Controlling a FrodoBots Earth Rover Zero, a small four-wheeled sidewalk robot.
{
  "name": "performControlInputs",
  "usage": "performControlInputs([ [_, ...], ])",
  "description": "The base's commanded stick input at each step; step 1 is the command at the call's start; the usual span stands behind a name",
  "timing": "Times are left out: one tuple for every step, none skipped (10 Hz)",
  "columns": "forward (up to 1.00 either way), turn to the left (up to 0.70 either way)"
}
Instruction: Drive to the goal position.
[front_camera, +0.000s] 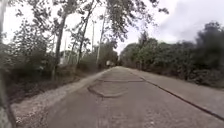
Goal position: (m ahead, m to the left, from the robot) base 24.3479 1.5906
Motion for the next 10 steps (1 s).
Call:
performControlInputs([
  [0.70,0.02],
  [0.70,0.02],
  [0.70,0.02],
  [0.70,0.02],
  [0.70,0.02],
  [0.70,0.02],
  [0.70,0.02],
  [0.70,-0.21],
  [0.70,-0.25],
  [0.70,-0.20],
])
